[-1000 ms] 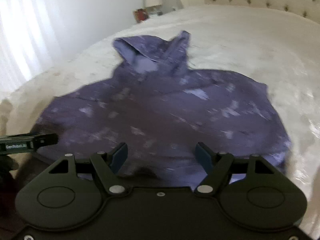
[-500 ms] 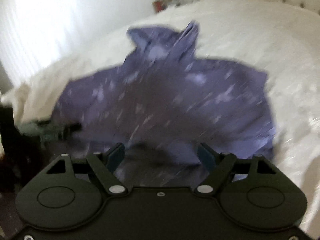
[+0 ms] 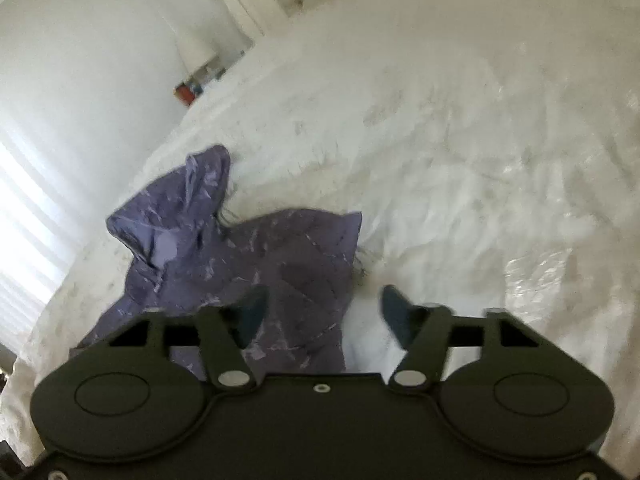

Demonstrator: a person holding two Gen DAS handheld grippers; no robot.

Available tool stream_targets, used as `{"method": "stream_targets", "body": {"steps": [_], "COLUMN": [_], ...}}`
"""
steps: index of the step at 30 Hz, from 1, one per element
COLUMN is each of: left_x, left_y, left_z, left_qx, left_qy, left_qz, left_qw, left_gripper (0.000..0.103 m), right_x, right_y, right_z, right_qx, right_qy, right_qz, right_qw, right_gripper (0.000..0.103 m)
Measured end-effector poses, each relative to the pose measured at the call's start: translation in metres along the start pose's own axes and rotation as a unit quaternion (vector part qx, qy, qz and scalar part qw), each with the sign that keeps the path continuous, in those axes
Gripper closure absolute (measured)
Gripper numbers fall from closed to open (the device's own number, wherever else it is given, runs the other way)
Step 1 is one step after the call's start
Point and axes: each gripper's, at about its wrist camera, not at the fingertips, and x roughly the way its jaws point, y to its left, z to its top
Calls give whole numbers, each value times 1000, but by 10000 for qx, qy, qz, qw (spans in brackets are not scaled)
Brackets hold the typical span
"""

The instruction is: Fold large clothes

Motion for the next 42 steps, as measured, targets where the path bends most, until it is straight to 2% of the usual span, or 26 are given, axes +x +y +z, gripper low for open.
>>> {"method": "stream_targets", "body": {"steps": [1, 2, 3, 4, 8, 10, 13, 15, 17, 19, 21, 23, 25, 27, 29, 31, 34, 36, 42], "left_x": [0, 0, 0, 0, 0, 0, 0, 0, -3, -7, -16, -31, -45, -56, -61, -55, -32, -10, 57], "left_y": [0, 0, -1, -1, 0, 0, 0, 0, 0, -1, -1, -1, -2, -5, -7, -7, -7, -8, -14], "left_z": [0, 0, 0, 0, 0, 0, 2, 4, 8, 15, 24, 34, 48, 67, 90, 112, 143, 157, 181], "left_qx": [-1, -3, 0, 1, -1, 4, 14, 35, 76, 69, 44, -36, -7, 134, 252, 313, 381, 403, 161], "left_qy": [2, 0, 0, 1, 1, 12, 41, 91, 182, 326, 434, 473, 401, 244, 40, -49, -216, -285, -334], "left_qz": [-1, 0, 0, -1, 0, -2, -4, -8, -25, -68, -158, -284, -471, -589, -694, -729, -699, -614, -461], "left_qw": [10000, 10000, 10000, 10000, 10000, 10000, 10000, 10000, 9998, 9994, 9989, 9985, 9981, 9979, 9973, 9968, 9966, 9969, 9982], "left_gripper": [5, 5, 5, 5, 5, 4, 4, 5, 6, 7, 7, 7, 7, 7, 7, 7, 7, 7, 7], "right_x": [6, 12, 17, 20, 23, 32, 34, 27, 18, 4, -7, -15, -19, -19, -19, -13, 11, 29, 84], "right_y": [0, 1, 2, 6, 25, 25, 26, 27, 31, 40, 48, 60, 74, 91, 108, 125, 140, 149, 162], "right_z": [-1, -2, -3, -4, -7, -11, -15, -12, -9, -5, 0, 5, 9, 14, 16, 21, 33, 37, 45], "right_qx": [-19, -44, -101, -208, -1032, -1154, -1267, -1217, -1239, -1426, -1587, -1743, -1915, -2062, -2197, -2307, -2278, -2366, -2430], "right_qy": [78, 141, 199, 227, 119, 293, 291, 188, 41, -118, -196, -253, -263, -358, -534, -604, -339, -295, -258], "right_qz": [-33, -80, -115, -143, -777, -946, -1047, -1096, -1084, -1081, -950, -823, -712, -611, -579, -542, -245, -191, -118], "right_qw": [10000, 9999, 9997, 9994, 9916, 9884, 9860, 9863, 9863, 9838, 9826, 9809, 9786, 9759, 9724, 9696, 9728, 9710, 9696], "right_gripper": [51, 60, 73, 77, 78, 77, 70, 49, 38, 37, 29, 27, 25, 9, 1, 1, 1, 2, 7]}}
